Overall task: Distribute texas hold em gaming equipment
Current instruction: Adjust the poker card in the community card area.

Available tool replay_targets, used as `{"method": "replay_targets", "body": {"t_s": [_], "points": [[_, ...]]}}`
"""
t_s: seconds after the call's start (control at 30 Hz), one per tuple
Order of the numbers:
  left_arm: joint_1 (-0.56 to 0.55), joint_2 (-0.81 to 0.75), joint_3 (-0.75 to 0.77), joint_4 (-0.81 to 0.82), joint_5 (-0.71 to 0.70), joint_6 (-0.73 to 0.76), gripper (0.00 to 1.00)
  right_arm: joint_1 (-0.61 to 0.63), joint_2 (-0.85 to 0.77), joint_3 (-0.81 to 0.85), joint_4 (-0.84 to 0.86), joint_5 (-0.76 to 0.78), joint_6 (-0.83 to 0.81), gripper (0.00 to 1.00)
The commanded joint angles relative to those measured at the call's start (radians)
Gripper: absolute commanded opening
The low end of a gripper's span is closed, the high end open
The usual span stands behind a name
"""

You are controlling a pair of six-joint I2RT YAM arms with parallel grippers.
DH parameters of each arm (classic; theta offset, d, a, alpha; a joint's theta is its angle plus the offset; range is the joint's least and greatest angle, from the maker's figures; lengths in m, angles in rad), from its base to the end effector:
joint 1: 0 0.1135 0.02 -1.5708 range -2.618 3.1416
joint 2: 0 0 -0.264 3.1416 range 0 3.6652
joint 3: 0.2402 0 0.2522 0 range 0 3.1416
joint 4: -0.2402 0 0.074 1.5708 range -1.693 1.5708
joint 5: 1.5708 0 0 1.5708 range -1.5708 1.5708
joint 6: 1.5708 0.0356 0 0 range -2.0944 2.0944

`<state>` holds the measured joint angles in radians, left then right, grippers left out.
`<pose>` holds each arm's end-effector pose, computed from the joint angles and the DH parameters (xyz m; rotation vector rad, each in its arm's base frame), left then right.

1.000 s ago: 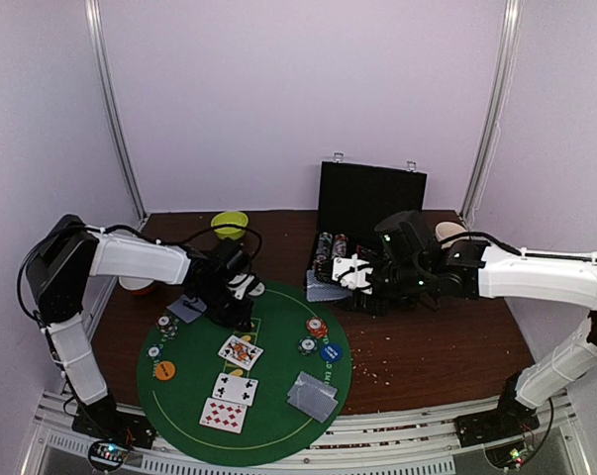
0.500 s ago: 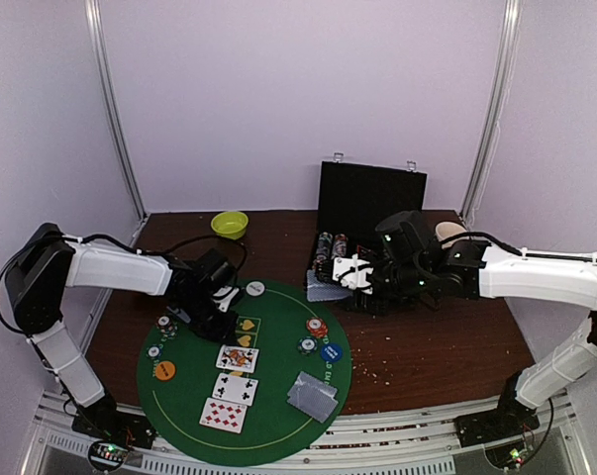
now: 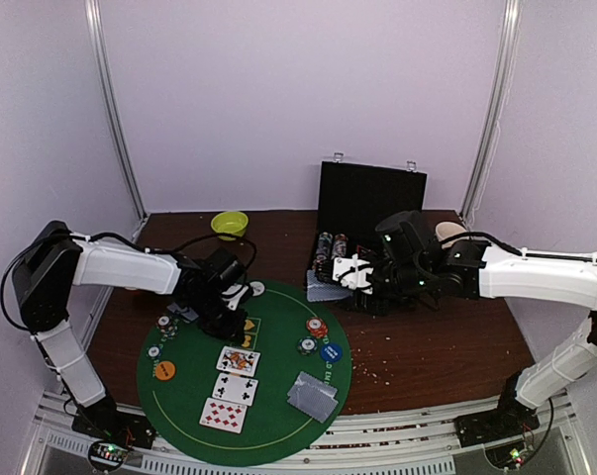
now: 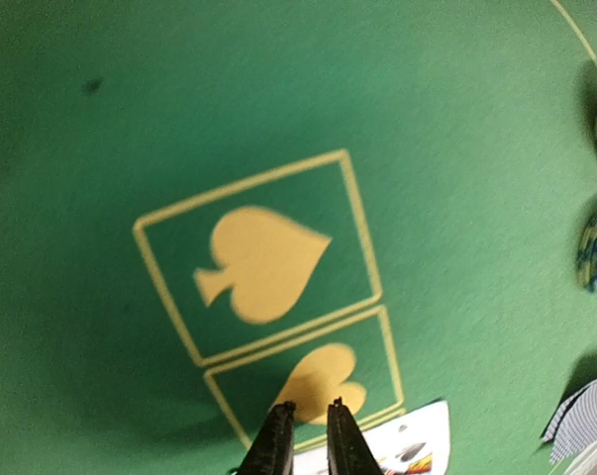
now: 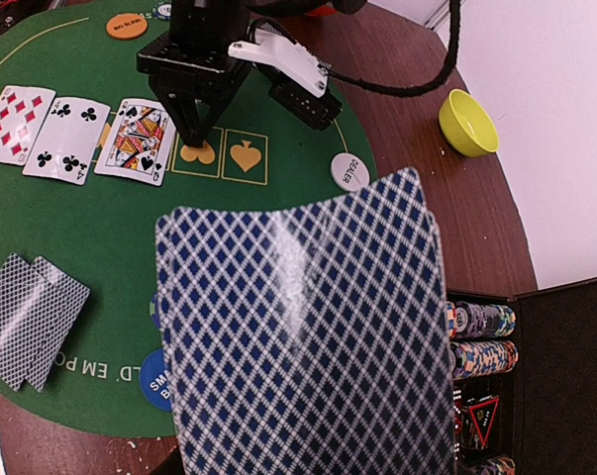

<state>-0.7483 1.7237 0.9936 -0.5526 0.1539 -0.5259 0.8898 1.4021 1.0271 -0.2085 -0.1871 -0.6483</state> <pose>0.2262 -0.2175 0.1511 0.3625 2.9472 -0.4402 0.1941 0.2501 0.2798 -1.5803 1.4761 0.3411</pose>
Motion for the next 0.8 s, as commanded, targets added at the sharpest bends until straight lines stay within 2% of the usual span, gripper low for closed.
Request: {"method": "replay_targets", "body": {"t_s": [0.0,0.5,0.77], "points": [[-0.028,0.054,0.071,0.039,0.003,0.026,0.15,-0.004,-0.028,0.004,0.000,0.009,0.004,0.48],[-0.104,0.065,0.025,0.038,0.087,0.001,0.12,-0.004,-0.026,0.008,-0.005,0.008,-0.001,0.48],[-0.105,0.058,0.076,0.000,0.030,0.018,0.12,-0.004,-0.023,0.015,-0.009,0.007,-0.002,0.48]]}}
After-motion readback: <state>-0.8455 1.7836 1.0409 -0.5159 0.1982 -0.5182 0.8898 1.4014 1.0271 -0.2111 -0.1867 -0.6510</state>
